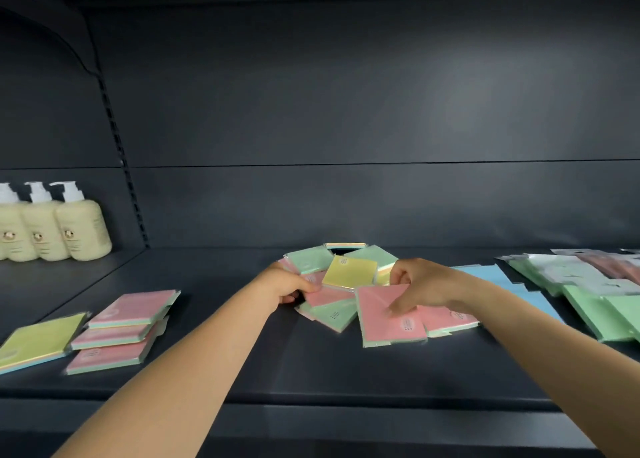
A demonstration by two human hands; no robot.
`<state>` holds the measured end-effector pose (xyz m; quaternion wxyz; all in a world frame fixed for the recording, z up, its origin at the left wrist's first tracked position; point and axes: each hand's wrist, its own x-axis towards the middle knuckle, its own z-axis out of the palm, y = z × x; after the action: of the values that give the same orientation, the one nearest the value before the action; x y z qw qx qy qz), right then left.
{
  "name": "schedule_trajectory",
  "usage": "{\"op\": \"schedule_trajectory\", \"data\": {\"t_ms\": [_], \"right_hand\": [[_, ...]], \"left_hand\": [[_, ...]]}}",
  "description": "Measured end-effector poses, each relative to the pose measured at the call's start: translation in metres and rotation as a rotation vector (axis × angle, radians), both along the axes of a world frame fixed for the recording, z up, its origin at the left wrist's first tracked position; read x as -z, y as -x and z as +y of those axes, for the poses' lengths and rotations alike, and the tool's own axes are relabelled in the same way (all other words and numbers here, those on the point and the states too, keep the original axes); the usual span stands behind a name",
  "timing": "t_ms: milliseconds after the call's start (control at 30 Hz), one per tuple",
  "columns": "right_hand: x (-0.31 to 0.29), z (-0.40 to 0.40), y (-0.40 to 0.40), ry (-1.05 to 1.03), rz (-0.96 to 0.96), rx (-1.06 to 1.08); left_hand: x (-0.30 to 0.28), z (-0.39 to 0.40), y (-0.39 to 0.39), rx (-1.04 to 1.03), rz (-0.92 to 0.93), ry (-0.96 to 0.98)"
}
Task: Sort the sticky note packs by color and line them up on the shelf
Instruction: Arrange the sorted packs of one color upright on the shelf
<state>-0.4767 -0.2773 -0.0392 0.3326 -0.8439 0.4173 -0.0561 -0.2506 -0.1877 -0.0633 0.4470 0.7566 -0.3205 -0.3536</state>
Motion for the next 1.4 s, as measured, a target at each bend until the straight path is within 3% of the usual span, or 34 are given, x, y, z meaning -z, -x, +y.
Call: {"op": "schedule_trajectory", "data": {"t_ms": [200, 600, 1000, 1167, 1400], "right_hand": [[-0.012, -0.003, 0.007, -0.076, 0.002, -0.043], [-0.036, 0.051, -0.015, 0.053, 0.117, -0.170], [-0.047, 0.120, -0.103, -0.004, -0.102, 0.017], [-0.046, 0.149, -0.144, 0.033, 0.056, 0.021], [-0.049, 0.163, -0.187, 0.084, 0.158, 0.054]], "left_hand": [[0.000, 0.016, -0.012, -0.027, 0.265, 0.078], [-0.031, 0.064, -0.033, 0.061, 0.080, 0.107], [-0.050, 0.156, -0.149, -0.078, 0.369, 0.437], [-0.034, 0.184, -0.188, -0.168, 0.514, 0.548], [-0.026, 0.196, -0.240, -0.184, 0.546, 0.477]]}}
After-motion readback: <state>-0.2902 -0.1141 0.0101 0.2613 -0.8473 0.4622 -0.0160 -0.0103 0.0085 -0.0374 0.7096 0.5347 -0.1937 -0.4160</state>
